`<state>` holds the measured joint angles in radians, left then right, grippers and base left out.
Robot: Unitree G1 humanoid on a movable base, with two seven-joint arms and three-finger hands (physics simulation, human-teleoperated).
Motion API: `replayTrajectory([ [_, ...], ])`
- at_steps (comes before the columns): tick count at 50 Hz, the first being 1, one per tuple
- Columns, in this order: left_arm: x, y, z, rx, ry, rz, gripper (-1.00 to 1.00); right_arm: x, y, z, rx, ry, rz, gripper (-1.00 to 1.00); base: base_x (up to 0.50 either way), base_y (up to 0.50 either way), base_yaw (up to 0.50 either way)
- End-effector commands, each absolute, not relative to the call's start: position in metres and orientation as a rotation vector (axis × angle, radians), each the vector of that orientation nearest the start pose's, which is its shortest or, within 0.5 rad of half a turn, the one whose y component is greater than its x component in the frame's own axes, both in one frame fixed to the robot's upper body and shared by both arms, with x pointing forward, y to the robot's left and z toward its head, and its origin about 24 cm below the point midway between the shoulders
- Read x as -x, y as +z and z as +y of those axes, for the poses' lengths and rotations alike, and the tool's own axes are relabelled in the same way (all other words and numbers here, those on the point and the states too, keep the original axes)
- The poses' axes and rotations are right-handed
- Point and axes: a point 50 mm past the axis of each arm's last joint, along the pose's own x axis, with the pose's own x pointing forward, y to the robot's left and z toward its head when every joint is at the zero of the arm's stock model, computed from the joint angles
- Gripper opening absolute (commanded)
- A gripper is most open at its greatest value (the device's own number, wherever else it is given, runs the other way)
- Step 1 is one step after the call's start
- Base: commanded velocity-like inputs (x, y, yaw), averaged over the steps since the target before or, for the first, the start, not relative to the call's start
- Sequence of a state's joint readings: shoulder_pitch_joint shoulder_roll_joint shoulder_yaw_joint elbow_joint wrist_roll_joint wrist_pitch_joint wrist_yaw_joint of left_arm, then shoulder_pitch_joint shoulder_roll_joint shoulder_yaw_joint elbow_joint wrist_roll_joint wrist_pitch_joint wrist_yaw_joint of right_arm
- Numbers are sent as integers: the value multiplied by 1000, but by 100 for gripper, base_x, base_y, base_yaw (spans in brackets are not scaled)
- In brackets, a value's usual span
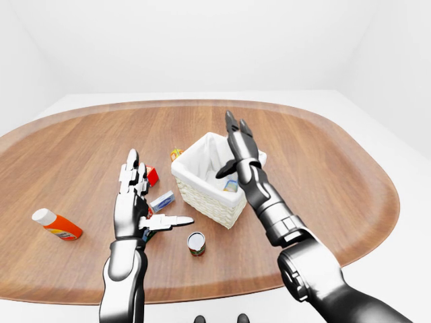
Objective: Pick up the alphabet soup, and put it in the basket.
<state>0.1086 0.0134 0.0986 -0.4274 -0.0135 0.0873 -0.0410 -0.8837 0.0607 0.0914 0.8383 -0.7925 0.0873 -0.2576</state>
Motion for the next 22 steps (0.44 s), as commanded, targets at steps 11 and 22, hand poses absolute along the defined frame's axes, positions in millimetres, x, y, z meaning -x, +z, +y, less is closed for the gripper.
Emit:
replayTrajectory([
  [11,-224,108,178,-33,79,-238,100,-382,189,-66,719,-123,-403,100,0,0,0],
  [22,-224,109,177,-32,79,-242,100,-372,220,-72,634,-154,-518,100,0,0,0],
])
